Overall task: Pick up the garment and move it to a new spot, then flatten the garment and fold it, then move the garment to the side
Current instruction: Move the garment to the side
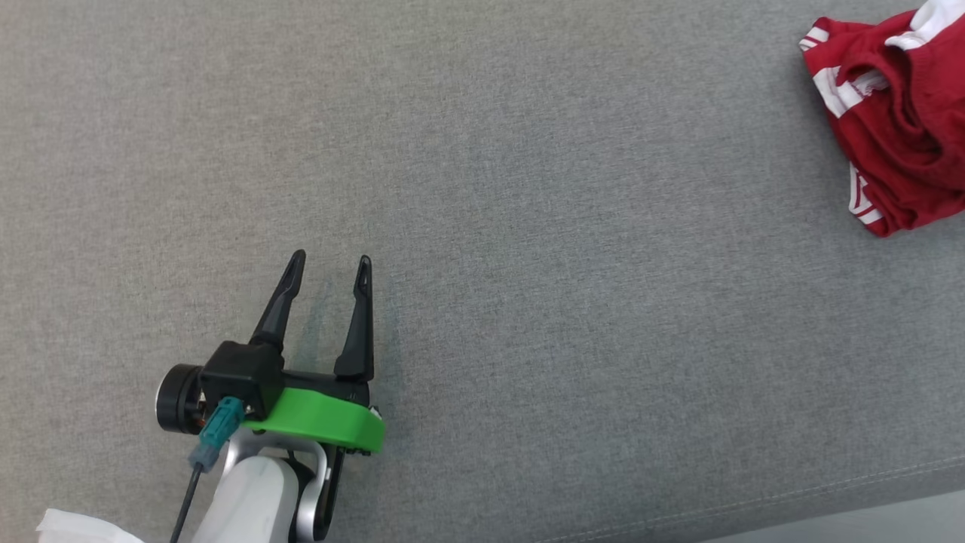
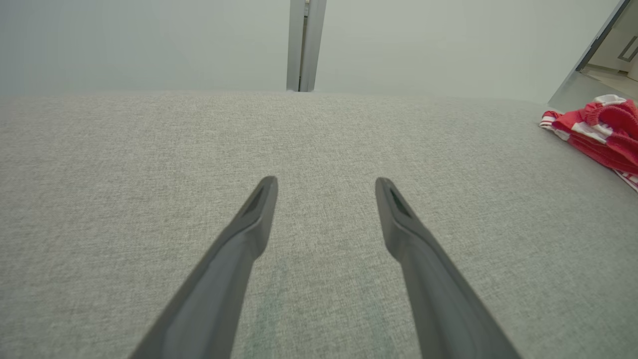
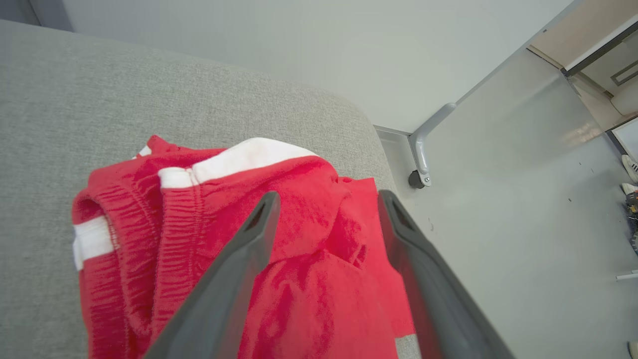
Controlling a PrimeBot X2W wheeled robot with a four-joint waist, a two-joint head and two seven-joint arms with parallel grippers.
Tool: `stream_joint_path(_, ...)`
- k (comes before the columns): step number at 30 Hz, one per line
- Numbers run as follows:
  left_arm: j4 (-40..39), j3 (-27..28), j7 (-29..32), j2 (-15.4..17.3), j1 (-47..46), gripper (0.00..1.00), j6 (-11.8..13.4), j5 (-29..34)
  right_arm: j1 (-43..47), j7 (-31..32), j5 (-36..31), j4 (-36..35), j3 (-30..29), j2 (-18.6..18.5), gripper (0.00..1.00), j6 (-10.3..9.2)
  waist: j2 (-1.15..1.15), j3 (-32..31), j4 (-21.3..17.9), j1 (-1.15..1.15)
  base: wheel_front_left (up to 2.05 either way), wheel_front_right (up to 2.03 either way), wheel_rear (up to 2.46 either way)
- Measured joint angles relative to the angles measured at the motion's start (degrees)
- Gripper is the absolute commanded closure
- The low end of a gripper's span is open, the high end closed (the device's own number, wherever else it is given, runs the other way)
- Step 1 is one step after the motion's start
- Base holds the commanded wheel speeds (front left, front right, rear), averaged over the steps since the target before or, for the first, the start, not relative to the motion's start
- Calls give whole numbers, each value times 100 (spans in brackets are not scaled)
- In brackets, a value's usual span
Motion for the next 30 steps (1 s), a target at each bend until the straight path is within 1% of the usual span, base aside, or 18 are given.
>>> stream_joint_path(4,18,92,-9,31,-15,0,24,-55,-48,-300,124,-140,140,229,0,0,0,-159,-57,0,0,0,0)
stream_joint_path(9,187,339,-85,67,-188,0,70,-174,-42,-713,287,-237,142,586,0,0,0,-412,-108,0,0,0,0)
stream_joint_path(11,302,438,-132,77,-221,0,97,-260,-5,-900,291,-253,130,769,0,0,0,-531,-122,0,0,0,0)
stream_joint_path(15,542,649,-208,74,-241,0,103,-397,283,-1337,357,-301,29,1266,0,0,0,-819,-143,0,0,0,0)
stream_joint_path(22,791,850,-264,-11,143,0,99,-509,1167,-2003,361,-668,-105,1949,0,0,0,-1350,-123,0,0,0,0)
stream_joint_path(25,823,903,-275,-42,361,0,100,-530,1683,-2140,327,-1026,-294,2236,0,0,0,-1549,-88,0,0,0,0)
stream_joint_path(28,855,922,-280,-57,580,0,142,-500,2360,-2214,199,-1510,-471,2580,0,0,0,-1718,-28,0,0,0,0)
stream_joint_path(30,858,914,-280,-75,686,0,153,-488,2763,-2238,107,-1840,-537,2739,0,0,0,-1781,35,0,0,0,0)
